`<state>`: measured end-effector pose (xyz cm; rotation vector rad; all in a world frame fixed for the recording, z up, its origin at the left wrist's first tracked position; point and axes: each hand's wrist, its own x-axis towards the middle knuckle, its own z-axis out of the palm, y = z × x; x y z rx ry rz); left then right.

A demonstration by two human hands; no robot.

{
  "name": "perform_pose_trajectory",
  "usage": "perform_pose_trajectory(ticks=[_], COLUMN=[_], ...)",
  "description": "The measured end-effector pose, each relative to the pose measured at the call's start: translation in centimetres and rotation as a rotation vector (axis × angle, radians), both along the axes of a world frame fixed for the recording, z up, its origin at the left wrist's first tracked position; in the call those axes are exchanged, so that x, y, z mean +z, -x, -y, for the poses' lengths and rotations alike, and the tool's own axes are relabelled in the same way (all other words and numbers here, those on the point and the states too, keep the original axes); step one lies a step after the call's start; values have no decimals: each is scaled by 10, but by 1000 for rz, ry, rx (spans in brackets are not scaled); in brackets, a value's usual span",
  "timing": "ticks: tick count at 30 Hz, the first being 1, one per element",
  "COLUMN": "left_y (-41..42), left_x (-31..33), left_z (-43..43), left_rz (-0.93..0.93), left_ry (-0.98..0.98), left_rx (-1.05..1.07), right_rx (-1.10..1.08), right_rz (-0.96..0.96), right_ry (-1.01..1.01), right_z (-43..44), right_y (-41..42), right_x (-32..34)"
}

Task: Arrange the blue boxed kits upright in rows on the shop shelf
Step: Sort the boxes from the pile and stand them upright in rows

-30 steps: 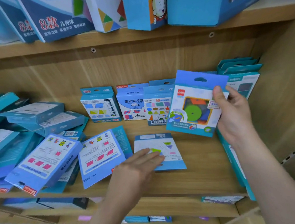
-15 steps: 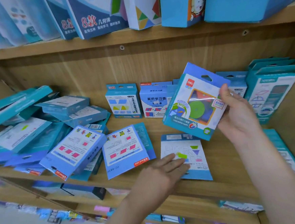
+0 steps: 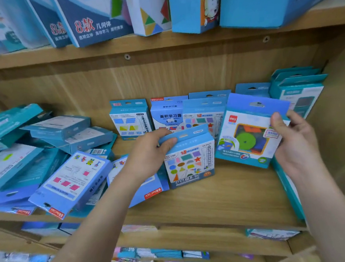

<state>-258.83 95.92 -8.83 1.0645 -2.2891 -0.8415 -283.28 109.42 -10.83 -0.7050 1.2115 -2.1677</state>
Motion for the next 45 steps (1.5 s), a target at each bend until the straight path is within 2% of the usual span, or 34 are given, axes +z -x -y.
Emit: perform_pose_trajectory(ticks=[6, 12, 20, 23, 26, 30, 36, 45], left_y=[-5, -11, -11, -15, -21, -25, -15, 53], left_x=[-7, -14, -8, 4, 19, 32, 33, 7], left_z=[-9, -20, -14, -9, -4, 8, 24, 46], left_rz=[-79, 12, -123, -228, -468, -654, -575, -323], left_ry=[-76, -58, -101, -140, -249, -264, -226, -145], left_rx=[-1, -11, 79, 134, 178, 237, 192, 32], right_rx=[21, 83, 117, 26, -114, -123, 83, 231], right_rz=[-58, -114, -128, -210, -373, -478, -408, -475], right_ry=[-29, -69, -84, -120, -232, -298, -332, -368], right_z=[-5, 0, 8, 8, 11, 11, 9, 4], right_y=[1, 1, -2, -2, 4, 10, 11, 2], right_x=[-20, -38, -35, -28, -24, -22, -27, -26])
